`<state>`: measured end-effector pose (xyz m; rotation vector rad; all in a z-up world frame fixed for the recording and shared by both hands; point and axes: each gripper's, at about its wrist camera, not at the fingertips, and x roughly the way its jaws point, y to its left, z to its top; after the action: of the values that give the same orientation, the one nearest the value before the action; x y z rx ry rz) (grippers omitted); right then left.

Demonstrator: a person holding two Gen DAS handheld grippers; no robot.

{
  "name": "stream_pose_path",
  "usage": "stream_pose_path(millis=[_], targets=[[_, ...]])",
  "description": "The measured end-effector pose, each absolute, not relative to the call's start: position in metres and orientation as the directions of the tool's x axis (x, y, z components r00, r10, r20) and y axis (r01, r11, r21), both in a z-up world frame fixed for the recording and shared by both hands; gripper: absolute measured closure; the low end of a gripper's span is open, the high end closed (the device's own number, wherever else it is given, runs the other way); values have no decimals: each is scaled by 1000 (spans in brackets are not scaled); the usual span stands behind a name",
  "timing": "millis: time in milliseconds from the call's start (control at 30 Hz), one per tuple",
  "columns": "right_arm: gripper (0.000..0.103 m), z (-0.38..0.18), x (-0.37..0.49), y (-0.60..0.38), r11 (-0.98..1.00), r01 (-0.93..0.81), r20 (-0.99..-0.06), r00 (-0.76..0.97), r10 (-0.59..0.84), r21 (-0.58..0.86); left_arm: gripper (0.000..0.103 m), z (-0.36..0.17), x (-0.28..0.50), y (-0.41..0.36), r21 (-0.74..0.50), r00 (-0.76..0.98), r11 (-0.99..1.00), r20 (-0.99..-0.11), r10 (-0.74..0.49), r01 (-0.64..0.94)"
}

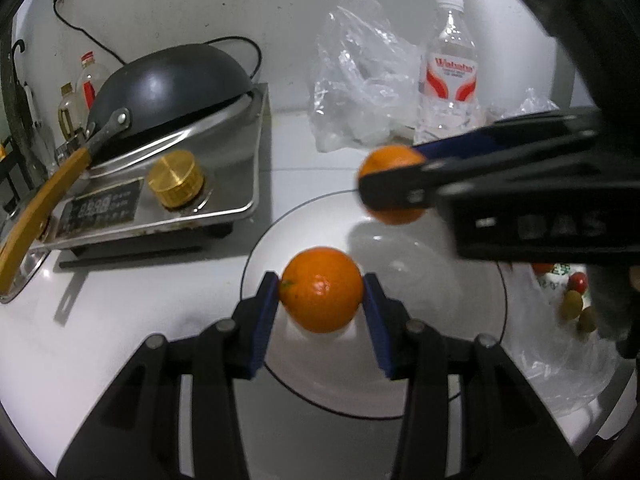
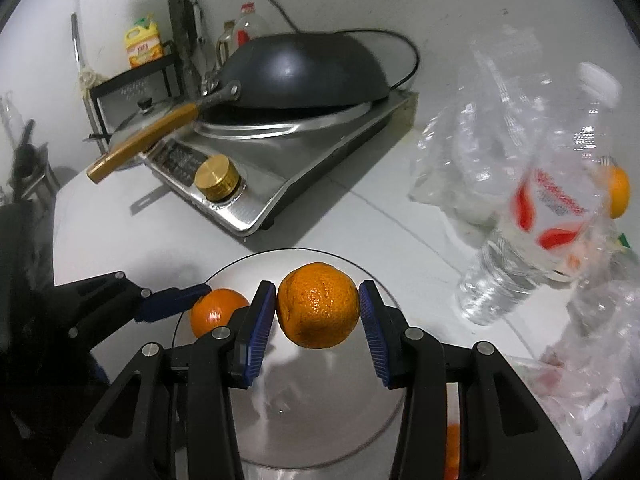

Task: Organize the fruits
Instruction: 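Place the orange on the white plate with the left gripper while the right gripper places its orange beside it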

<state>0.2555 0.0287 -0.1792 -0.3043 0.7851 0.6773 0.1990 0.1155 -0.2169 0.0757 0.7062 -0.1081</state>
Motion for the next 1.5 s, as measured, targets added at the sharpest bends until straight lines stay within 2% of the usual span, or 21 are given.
stream_pose_path(millis=[367, 800, 1500], targets=[[57, -204, 272, 52, 740, -670, -777, 433, 457, 61, 59, -225, 200, 123, 52, 752, 996, -658, -25, 79], [57, -213, 275, 63, 723, -683, -798, 374, 472, 107, 59, -224, 196, 129, 39, 761, 997, -648, -30, 72], [57, -180, 247, 36, 747, -660, -760, 449, 471, 73, 59, -202, 167, 115, 44, 794, 996, -607, -31, 73]])
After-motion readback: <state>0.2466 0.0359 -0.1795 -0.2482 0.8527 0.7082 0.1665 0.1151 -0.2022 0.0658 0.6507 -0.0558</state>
